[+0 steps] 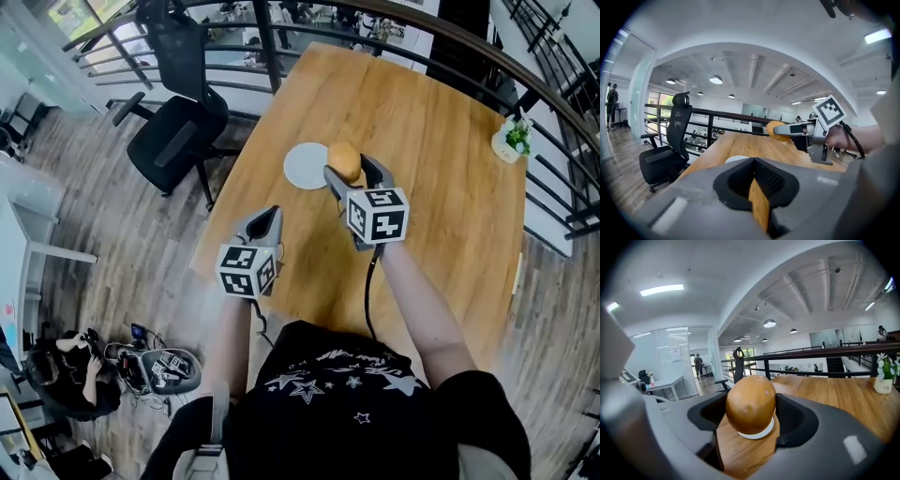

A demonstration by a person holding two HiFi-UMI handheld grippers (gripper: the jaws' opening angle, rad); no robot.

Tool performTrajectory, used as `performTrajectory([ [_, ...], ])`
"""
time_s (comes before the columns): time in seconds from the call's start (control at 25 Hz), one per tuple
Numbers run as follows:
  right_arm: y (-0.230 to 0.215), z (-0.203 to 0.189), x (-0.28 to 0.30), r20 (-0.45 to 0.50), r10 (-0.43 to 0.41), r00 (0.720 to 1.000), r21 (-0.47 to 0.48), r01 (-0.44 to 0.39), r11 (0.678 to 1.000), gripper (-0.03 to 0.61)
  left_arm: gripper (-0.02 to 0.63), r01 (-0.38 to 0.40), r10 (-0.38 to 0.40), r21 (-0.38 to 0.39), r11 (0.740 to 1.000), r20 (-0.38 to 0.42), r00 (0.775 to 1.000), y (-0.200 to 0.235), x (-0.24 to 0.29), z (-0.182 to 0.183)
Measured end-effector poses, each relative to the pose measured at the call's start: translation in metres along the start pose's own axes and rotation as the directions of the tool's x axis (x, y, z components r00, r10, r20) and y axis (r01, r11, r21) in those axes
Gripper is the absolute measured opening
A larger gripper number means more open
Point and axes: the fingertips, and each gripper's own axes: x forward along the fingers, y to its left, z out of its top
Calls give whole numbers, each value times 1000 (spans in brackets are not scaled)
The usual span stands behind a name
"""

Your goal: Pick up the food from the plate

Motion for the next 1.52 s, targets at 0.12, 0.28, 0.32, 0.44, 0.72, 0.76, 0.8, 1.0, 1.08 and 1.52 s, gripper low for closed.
performTrajectory([
  [0.12,-9,7,-27,20,12,1000,-1,-12,1000,330,2,-5,5,7,1000,14,1000,-25,-5,7],
  [0.28,-17,5,-56,30,34,999,0,-34,999,330,2,-9,9,13,1000,24,1000,-55,-11,4],
  [0.32,-19,3,-62,31,38,999,0,-38,999,330,2,-10,10,15,1000,25,1000,-62,-12,2],
  [0.44,-26,-2,-81,34,56,998,1,-56,998,330,2,-19,18,18,1000,31,999,-81,-15,-2],
  [0.72,-39,-3,-129,57,110,992,7,-110,994,330,2,-39,38,20,999,49,998,-130,-27,-4],
  [0.76,-41,-6,-134,60,117,991,1,-117,993,330,2,-44,43,22,999,50,998,-136,-28,-6],
  [0.8,-43,-10,-138,61,124,990,-6,-124,992,330,2,-50,49,24,998,51,998,-142,-29,-9],
  [1.0,-52,-33,-163,51,162,985,-13,-161,987,330,2,-76,74,29,997,57,996,-174,-33,-20],
  [1.08,-55,-39,-175,48,182,982,-16,-182,983,330,2,-89,87,27,996,59,994,-189,-37,-25],
  [1.52,-71,-67,-242,13,231,973,-26,-230,973,330,2,-167,167,-3,986,64,984,-258,-70,-50],
])
